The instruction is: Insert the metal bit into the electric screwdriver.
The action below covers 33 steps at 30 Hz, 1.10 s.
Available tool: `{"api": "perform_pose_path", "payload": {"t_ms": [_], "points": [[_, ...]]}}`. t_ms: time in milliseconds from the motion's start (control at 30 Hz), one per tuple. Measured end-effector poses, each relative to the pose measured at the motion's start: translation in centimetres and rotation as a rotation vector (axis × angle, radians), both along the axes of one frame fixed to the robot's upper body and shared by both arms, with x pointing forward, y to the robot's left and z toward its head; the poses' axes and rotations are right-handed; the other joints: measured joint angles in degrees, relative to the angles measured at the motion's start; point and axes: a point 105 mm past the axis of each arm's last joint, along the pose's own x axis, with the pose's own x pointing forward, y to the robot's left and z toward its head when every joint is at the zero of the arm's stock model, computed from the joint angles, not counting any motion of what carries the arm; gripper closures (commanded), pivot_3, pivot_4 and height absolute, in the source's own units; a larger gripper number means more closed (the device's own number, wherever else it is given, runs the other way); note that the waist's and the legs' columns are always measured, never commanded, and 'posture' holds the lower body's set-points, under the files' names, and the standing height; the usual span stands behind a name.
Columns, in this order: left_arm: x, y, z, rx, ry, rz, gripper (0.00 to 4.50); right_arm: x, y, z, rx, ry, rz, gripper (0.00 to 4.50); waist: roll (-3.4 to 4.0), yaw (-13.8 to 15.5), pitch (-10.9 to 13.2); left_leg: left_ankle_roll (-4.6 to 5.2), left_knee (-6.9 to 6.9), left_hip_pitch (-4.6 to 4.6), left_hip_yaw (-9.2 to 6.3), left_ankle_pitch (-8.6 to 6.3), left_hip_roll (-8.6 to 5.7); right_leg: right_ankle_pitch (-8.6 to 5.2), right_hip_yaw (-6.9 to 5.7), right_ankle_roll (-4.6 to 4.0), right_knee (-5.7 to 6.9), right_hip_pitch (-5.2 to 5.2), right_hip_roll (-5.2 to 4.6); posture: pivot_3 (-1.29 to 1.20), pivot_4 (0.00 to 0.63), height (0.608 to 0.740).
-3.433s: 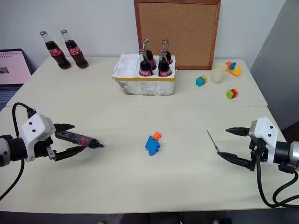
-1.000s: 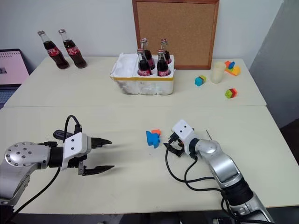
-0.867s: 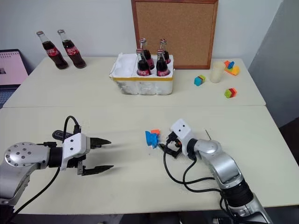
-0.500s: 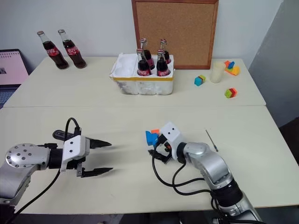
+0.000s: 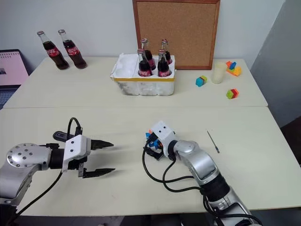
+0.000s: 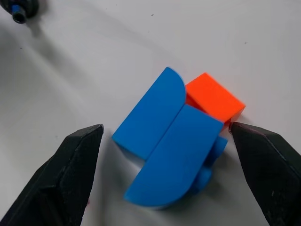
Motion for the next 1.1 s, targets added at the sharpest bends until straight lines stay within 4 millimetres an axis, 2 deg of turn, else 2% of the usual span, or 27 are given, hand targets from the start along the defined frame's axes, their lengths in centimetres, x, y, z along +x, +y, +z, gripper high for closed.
{"api": "perform_pose_path", "payload": {"t_ms": [33, 200, 333, 500, 567, 667, 700, 733, 767, 833, 900, 1000, 1100], "points": [[0.0, -0.1, 0.0, 0.000, -0.001, 0.004, 0.00, 0.0, -0.1, 0.0, -0.003, -0.005, 0.001, 0.81, 0.00, 0.00, 0.00, 0.00, -0.01, 0.00, -0.01, 0.00, 0.01, 0.00, -0.01, 0.00, -0.01, 0.00, 0.00, 0.00, 0.150, 0.740], [0.2, -0.5, 0.5, -0.001, -0.009, 0.001, 0.00, 0.2, -0.7, 0.0, -0.021, -0.022, -0.004, 1.91, 0.00, 0.00, 0.00, 0.00, -0.02, -0.01, -0.01, 0.00, 0.00, 0.00, -0.01, 0.00, -0.01, 0.00, 0.00, 0.00, 0.150, 0.740], [0.2, -0.7, 0.6, -0.010, -0.008, -0.004, 0.00, -0.1, -1.5, 0.1, -0.032, -0.035, 0.003, 1.93, 0.00, 0.02, 0.00, 0.00, -0.02, -0.02, -0.02, 0.00, 0.00, 0.00, -0.01, 0.00, -0.01, 0.00, 0.00, 0.00, 0.150, 0.740], [0.3, -1.9, 1.1, -0.065, -0.012, -0.014, 0.00, -1.1, -3.8, 1.4, -0.045, -0.076, 0.016, 1.93, -0.01, 0.05, 0.00, 0.00, 0.00, -0.05, -0.03, 0.00, -0.01, 0.00, -0.02, 0.01, -0.02, 0.00, -0.01, 0.00, 0.150, 0.740], [0.4, -3.1, 1.8, -0.118, -0.018, -0.034, 0.00, -1.4, -6.2, 2.7, -0.038, -0.099, -0.008, 1.93, 0.02, 0.28, 0.01, 0.00, 0.02, -0.11, -0.07, 0.00, -0.06, 0.00, -0.07, 0.01, -0.05, 0.01, -0.05, 0.00, 0.150, 0.740], [0.4, -4.9, 3.0, -0.182, -0.041, -0.071, 0.00, -0.4, -10.6, 4.5, -0.047, -0.148, -0.143, 1.93, -0.02, 0.32, -0.01, 0.00, 0.05, -0.09, -0.06, 0.00, -0.10, 0.01, -0.05, 0.03, -0.06, 0.05, -0.07, 0.00, 0.150, 0.740], [0.5, -5.8, 3.5, -0.208, -0.054, -0.088, 0.00, 0.1, -12.7, 4.8, -0.058, -0.163, -0.221, 1.93, -0.01, 0.29, -0.01, 0.00, 0.04, -0.06, -0.05, 0.00, -0.13, 0.01, -0.04, 0.03, -0.04, 0.07, -0.07, 0.00, 0.150, 0.740], [0.6, -6.6, 3.9, -0.238, -0.062, -0.106, 0.00, 0.5, -14.5, 4.7, -0.070, -0.169, -0.285, 1.93, -0.02, 0.41, -0.01, 0.00, 0.04, -0.05, -0.06, 0.00, -0.15, 0.01, -0.08, 0.04, -0.05, 0.12, -0.06, 0.00, 0.150, 0.740], [0.7, -7.9, 4.4, -0.280, -0.074, -0.137, 0.00, 1.2, -17.4, 4.4, -0.103, -0.168, -0.390, 1.93, -0.02, 0.54, -0.01, 0.00, 0.07, -0.04, 0.00, 0.00, -0.18, 0.01, -0.12, 0.03, -0.06, 0.16, -0.06, 0.00, 0.150, 0.740], [0.7, -9.5, 4.7, -0.312, -0.072, -0.179, 0.00, 2.1, -21.9, 3.6, -0.133, -0.161, -0.567, 1.93, -0.03, 0.47, -0.02, 0.00, 0.08, 0.00, 0.16, 0.00, -0.21, 0.01, -0.04, 0.04, -0.06, 0.21, -0.06, 0.00, 0.150, 0.740], [0.9, -11.0, 4.9, -0.320, -0.074, -0.226, 0.00, 2.7, -25.5, 2.9, -0.143, -0.158, -0.712, 1.93, -0.03, 0.16, -0.01, 0.00, 0.07, 0.03, 0.23, 0.00, -0.25, 0.01, 0.04, 0.03, -0.04, 0.20, -0.01, 0.00, 0.150, 0.740], [1.2, -12.9, 5.3, -0.311, -0.094, -0.288, 0.00, 3.5, -28.2, 2.1, -0.106, -0.155, -0.842, 1.93, -0.01, -0.58, -0.01, -0.01, -0.03, 0.07, 0.28, 0.01, -0.23, 0.01, 0.22, 0.03, 0.00, 0.24, 0.15, 0.00, 0.150, 0.740], [1.5, -14.2, 5.1, -0.294, -0.096, -0.322, 0.00, 4.3, -30.0, 2.1, -0.060, -0.158, -0.934, 1.93, 0.03, -0.83, -0.01, -0.01, -0.07, 0.09, 0.33, 0.01, -0.18, 0.01, 0.17, 0.02, 0.02, 0.24, 0.22, 0.00, 0.150, 0.740]]}}
